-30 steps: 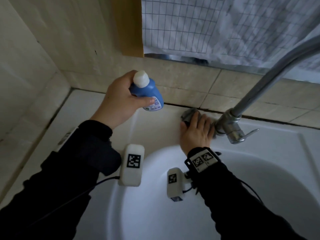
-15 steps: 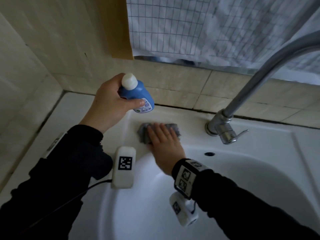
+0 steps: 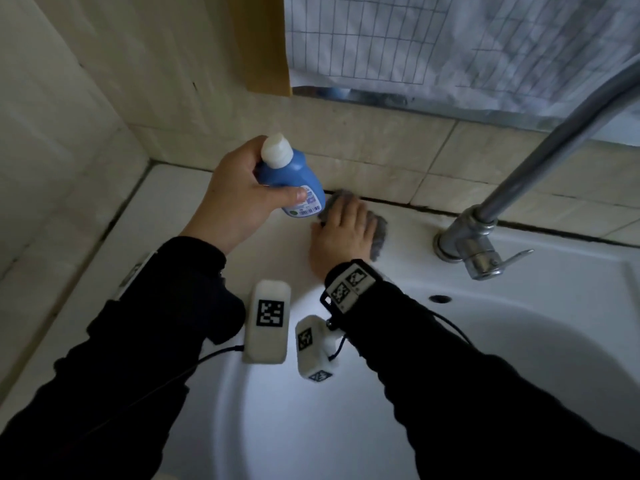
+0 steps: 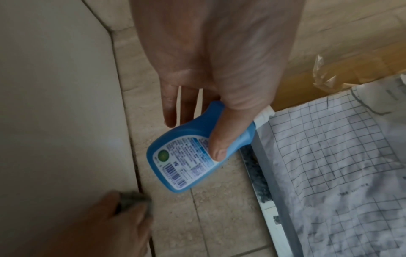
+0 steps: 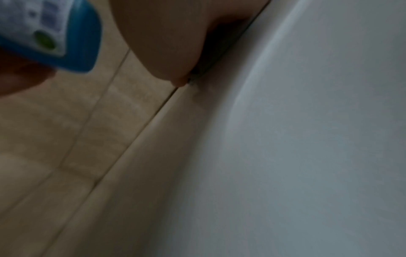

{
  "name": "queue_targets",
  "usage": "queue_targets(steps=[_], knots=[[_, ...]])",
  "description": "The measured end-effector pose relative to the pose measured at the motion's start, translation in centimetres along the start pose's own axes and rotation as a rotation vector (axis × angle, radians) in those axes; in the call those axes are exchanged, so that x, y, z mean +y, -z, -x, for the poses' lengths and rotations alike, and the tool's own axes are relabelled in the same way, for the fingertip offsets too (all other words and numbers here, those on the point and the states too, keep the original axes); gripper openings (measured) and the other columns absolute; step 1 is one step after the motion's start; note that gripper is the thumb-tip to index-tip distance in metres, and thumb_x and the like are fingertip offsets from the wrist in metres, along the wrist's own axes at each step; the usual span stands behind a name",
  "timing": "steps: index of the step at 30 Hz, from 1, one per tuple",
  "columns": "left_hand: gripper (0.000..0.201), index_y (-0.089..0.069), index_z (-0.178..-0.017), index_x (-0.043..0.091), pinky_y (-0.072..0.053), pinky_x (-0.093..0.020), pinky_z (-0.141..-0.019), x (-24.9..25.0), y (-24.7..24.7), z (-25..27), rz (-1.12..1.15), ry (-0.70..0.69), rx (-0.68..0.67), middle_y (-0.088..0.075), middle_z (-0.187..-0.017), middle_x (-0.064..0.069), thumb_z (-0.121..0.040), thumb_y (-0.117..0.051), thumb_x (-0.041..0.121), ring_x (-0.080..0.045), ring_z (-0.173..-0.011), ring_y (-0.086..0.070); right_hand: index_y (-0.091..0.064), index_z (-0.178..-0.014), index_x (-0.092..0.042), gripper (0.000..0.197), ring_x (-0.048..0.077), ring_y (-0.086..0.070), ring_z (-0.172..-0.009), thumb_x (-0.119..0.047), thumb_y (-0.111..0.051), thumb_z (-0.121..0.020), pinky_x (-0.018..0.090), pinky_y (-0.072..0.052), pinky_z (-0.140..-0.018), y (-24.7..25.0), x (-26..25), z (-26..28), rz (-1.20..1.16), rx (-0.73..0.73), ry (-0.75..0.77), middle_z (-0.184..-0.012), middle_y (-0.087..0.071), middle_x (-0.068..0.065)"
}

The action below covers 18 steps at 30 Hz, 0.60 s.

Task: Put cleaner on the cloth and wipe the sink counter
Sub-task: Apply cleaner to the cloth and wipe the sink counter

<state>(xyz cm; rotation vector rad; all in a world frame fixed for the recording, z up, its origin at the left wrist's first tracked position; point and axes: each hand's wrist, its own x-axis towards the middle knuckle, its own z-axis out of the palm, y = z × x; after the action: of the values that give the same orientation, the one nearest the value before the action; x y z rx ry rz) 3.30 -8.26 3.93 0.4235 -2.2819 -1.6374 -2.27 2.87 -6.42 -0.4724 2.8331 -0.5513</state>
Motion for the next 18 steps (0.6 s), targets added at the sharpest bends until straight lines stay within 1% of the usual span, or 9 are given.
queue_targets(steps=[2, 5, 7, 10, 12, 14, 16, 18], knots=[[0.042, -0.057, -0.097, 0.018, -0.052, -0.028, -0.079, 0.0, -0.2, 0.1, -0.005, -0.002, 0.007, -0.062, -0.089, 0.005, -0.059, -0.074, 0.018, -0.012, -0.086, -0.06, -0.008, -0.148, -0.008, 0.066, 0.031, -0.001, -0.146, -0.033, -0.035, -0.093, 0.046, 0.004, -0.117, -0.8, -0.9, 1.3, 0.047, -0.077, 0.204, -0.158, -0.007, 0.015], [0.042, -0.056, -0.097, 0.018, -0.05, -0.02, -0.076, -0.2, -0.8, 0.0, -0.012, -0.013, 0.008, -0.061, -0.088, 0.008, -0.06, -0.076, 0.016, -0.007, -0.083, -0.059, -0.007, -0.148, -0.009, 0.063, 0.03, -0.004, -0.146, -0.035, -0.031, -0.096, 0.045, 0.003, -0.117, -1.7, -1.5, 3.0, 0.164, -0.159, 0.463, -0.159, -0.009, 0.011], [0.041, -0.056, -0.098, 0.018, -0.049, -0.016, -0.074, -0.2, -1.3, -0.1, -0.021, -0.018, 0.007, -0.06, -0.087, 0.01, -0.065, -0.078, 0.009, -0.005, -0.082, -0.058, -0.004, -0.148, -0.01, 0.062, 0.029, -0.002, -0.146, -0.037, -0.027, -0.098, 0.044, 0.003, -0.117, -1.8, -1.0, 3.6, 0.237, -0.192, 0.576, -0.159, -0.005, 0.011], [0.039, -0.056, -0.099, 0.019, -0.049, -0.014, -0.073, -0.1, -2.0, -0.3, -0.029, -0.029, 0.004, -0.061, -0.088, 0.01, -0.069, -0.076, 0.005, -0.002, -0.081, -0.058, -0.005, -0.149, -0.014, 0.06, 0.027, -0.003, -0.146, -0.038, -0.025, -0.098, 0.041, 0.001, -0.118, -1.1, 0.4, 3.3, 0.304, -0.186, 0.662, -0.16, -0.006, 0.009], [0.039, -0.056, -0.098, 0.019, -0.049, -0.012, -0.072, 0.0, -2.3, -0.3, -0.028, -0.04, -0.005, -0.061, -0.088, 0.011, -0.068, -0.077, 0.005, 0.002, -0.078, -0.059, -0.009, -0.149, -0.016, 0.059, 0.027, -0.007, -0.146, -0.038, -0.026, -0.097, 0.042, 0.0, -0.117, -0.6, 1.3, 2.6, 0.312, -0.168, 0.681, -0.159, -0.011, 0.008], [0.039, -0.057, -0.094, 0.023, -0.049, -0.009, -0.069, 0.0, -2.4, -0.5, -0.028, -0.054, -0.015, -0.061, -0.086, 0.013, -0.065, -0.078, 0.009, 0.009, -0.073, -0.059, -0.013, -0.148, -0.02, 0.058, 0.027, -0.012, -0.145, -0.04, -0.028, -0.096, 0.045, -0.002, -0.116, -0.1, 2.3, 1.9, 0.3, -0.132, 0.629, -0.158, -0.018, 0.005], [0.037, -0.057, -0.091, 0.026, -0.049, -0.009, -0.068, 0.0, -2.4, -0.5, -0.021, -0.052, -0.019, -0.061, -0.086, 0.013, -0.062, -0.076, 0.013, 0.011, -0.071, -0.058, -0.015, -0.148, -0.026, 0.057, 0.025, -0.011, -0.145, -0.043, -0.027, -0.095, 0.049, -0.002, -0.115, 0.7, 3.6, 1.1, 0.279, -0.096, 0.495, -0.157, -0.02, 0.001], [0.037, -0.057, -0.09, 0.027, -0.048, -0.01, -0.069, -0.2, -2.3, -0.6, -0.016, -0.045, -0.021, -0.061, -0.085, 0.013, -0.06, -0.075, 0.015, 0.01, -0.071, -0.058, -0.014, -0.147, -0.031, 0.056, 0.024, -0.008, -0.146, -0.047, -0.025, -0.094, 0.051, -0.002, -0.114, 1.5, 5.3, 0.3, 0.243, -0.063, 0.33, -0.158, -0.017, 0.0]])
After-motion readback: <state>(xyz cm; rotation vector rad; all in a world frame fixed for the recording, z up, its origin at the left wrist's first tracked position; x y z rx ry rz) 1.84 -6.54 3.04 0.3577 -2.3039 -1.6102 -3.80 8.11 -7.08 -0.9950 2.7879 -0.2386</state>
